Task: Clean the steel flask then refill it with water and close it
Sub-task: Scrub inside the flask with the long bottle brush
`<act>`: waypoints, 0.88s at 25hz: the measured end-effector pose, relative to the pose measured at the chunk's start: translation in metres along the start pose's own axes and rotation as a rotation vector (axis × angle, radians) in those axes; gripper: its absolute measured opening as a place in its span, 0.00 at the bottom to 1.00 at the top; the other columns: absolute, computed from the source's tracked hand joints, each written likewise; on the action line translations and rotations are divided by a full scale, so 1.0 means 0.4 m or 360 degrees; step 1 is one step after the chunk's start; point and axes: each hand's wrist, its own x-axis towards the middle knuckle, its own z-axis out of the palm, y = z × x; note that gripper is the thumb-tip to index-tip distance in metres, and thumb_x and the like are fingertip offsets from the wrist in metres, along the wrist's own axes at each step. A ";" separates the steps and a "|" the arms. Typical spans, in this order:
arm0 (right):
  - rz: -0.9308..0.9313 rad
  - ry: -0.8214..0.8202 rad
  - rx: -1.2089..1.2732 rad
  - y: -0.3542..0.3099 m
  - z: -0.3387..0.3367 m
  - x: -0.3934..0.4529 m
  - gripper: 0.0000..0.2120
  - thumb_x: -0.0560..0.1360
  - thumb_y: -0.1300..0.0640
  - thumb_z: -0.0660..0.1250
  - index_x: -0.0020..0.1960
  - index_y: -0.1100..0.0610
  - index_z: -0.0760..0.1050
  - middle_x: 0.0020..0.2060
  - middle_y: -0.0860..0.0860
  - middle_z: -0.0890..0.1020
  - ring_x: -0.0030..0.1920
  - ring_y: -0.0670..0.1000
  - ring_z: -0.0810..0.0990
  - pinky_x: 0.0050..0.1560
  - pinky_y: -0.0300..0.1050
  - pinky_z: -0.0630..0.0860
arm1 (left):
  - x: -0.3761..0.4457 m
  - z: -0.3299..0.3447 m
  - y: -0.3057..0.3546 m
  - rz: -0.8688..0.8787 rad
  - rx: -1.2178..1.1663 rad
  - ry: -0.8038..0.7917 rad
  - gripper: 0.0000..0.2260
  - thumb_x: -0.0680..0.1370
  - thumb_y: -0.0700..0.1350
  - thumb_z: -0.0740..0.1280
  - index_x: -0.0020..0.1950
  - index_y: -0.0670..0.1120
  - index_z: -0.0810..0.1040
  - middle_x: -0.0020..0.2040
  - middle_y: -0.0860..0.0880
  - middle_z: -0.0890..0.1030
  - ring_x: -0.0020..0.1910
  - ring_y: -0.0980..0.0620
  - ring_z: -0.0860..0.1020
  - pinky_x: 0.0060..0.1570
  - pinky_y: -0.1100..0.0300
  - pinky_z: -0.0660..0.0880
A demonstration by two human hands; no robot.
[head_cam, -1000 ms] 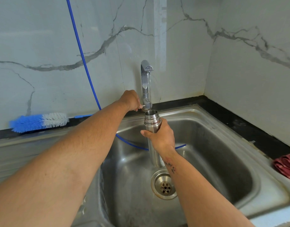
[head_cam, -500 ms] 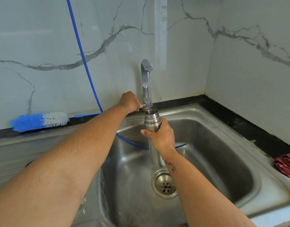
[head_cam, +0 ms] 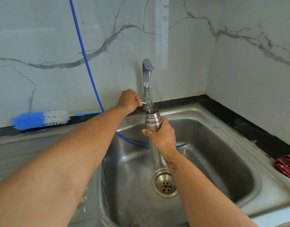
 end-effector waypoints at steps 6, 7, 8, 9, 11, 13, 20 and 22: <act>0.0006 0.0013 0.0010 0.002 -0.001 0.001 0.25 0.69 0.50 0.81 0.58 0.46 0.69 0.51 0.44 0.81 0.49 0.45 0.80 0.50 0.44 0.76 | 0.014 -0.012 0.041 0.0117 0.0066 0.0033 0.02 0.75 0.38 0.76 0.46 0.41 0.86 0.41 0.51 0.82 0.41 0.61 0.76 0.54 0.62 0.72; 0.0008 0.0013 0.0011 0.002 0.000 0.001 0.25 0.69 0.50 0.81 0.59 0.46 0.70 0.51 0.44 0.81 0.49 0.45 0.80 0.50 0.44 0.75 | 0.017 -0.015 0.052 0.0131 0.0080 0.0029 0.02 0.75 0.38 0.76 0.45 0.41 0.85 0.42 0.50 0.82 0.41 0.59 0.77 0.54 0.62 0.72; 0.0009 0.0012 0.0013 0.002 0.001 0.002 0.25 0.69 0.50 0.81 0.59 0.46 0.70 0.51 0.44 0.81 0.49 0.45 0.80 0.49 0.44 0.75 | 0.018 -0.017 0.064 0.0139 0.0085 0.0021 0.02 0.75 0.38 0.76 0.45 0.42 0.85 0.42 0.49 0.83 0.42 0.57 0.78 0.55 0.62 0.72; 0.0009 0.0010 0.0015 0.002 0.000 0.002 0.25 0.69 0.50 0.81 0.59 0.46 0.70 0.51 0.44 0.81 0.49 0.45 0.80 0.49 0.44 0.75 | 0.022 -0.019 0.075 0.0144 0.0083 0.0011 0.03 0.75 0.37 0.76 0.43 0.43 0.84 0.42 0.49 0.83 0.42 0.57 0.79 0.55 0.62 0.73; 0.0006 0.0004 0.0023 0.003 0.000 0.004 0.26 0.69 0.50 0.81 0.61 0.47 0.70 0.52 0.44 0.81 0.50 0.46 0.80 0.49 0.43 0.75 | 0.028 -0.017 0.097 0.0156 0.0090 0.0000 0.06 0.76 0.36 0.75 0.40 0.44 0.83 0.41 0.49 0.82 0.39 0.58 0.78 0.55 0.62 0.75; 0.0002 -0.0003 0.0028 0.004 0.001 0.005 0.28 0.70 0.50 0.81 0.63 0.48 0.71 0.52 0.44 0.81 0.50 0.46 0.80 0.49 0.43 0.75 | 0.034 -0.008 0.117 0.0165 0.0102 0.0011 0.03 0.77 0.36 0.73 0.43 0.41 0.84 0.43 0.48 0.83 0.39 0.58 0.79 0.54 0.63 0.76; 0.0007 0.0010 0.0033 0.011 -0.001 0.015 0.26 0.69 0.49 0.81 0.61 0.48 0.71 0.51 0.44 0.81 0.48 0.44 0.80 0.50 0.45 0.77 | 0.031 -0.003 0.134 0.0254 0.0116 -0.0069 0.02 0.77 0.37 0.74 0.48 0.40 0.86 0.42 0.49 0.84 0.43 0.56 0.81 0.57 0.61 0.76; -0.0001 0.0023 -0.0008 0.007 -0.004 0.011 0.26 0.69 0.48 0.81 0.60 0.48 0.72 0.49 0.43 0.81 0.47 0.45 0.80 0.51 0.48 0.80 | 0.011 -0.017 0.139 0.0211 0.0089 -0.0119 0.09 0.76 0.37 0.75 0.55 0.41 0.85 0.49 0.47 0.84 0.51 0.52 0.82 0.56 0.62 0.75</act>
